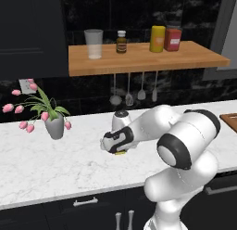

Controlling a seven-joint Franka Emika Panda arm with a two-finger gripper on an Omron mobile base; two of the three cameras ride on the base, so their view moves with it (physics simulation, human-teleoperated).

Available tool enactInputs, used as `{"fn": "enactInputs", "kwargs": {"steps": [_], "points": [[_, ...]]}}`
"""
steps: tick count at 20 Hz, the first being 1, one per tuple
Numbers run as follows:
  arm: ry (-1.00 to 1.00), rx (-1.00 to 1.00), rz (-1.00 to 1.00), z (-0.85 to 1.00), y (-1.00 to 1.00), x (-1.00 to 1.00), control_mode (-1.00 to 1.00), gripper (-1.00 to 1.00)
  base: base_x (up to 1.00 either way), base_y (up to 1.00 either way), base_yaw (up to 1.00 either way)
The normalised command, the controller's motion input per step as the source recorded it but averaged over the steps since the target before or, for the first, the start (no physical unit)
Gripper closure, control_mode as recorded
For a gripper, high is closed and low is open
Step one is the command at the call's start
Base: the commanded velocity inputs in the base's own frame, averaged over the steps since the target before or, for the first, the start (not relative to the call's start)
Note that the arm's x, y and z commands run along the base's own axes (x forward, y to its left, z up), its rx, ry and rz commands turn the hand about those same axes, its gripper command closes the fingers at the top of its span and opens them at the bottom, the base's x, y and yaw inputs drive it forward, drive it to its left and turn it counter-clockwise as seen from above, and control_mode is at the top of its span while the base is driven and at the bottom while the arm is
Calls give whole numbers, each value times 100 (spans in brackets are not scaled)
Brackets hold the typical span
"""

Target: Pick up the sponge from the counter and clean the cutting board by briefly scrubbing or pressing down on the cutting board. Once finished, release the sponge.

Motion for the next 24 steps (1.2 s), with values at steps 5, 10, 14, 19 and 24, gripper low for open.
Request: {"fn": "enactInputs", "kwargs": {"steps": [5,10,14,19,24], "points": [[-13,1,-8,5,-41,-80,-100,100,0,0,0],[-7,9,-12,24,-73,-83,-100,100,0,0,0],[-1,8,-11,73,-29,5,-100,100,0,0,0],[0,3,-11,65,-9,6,-100,100,0,0,0],[-5,0,-11,44,-26,0,-100,100,0,0,0]]}}
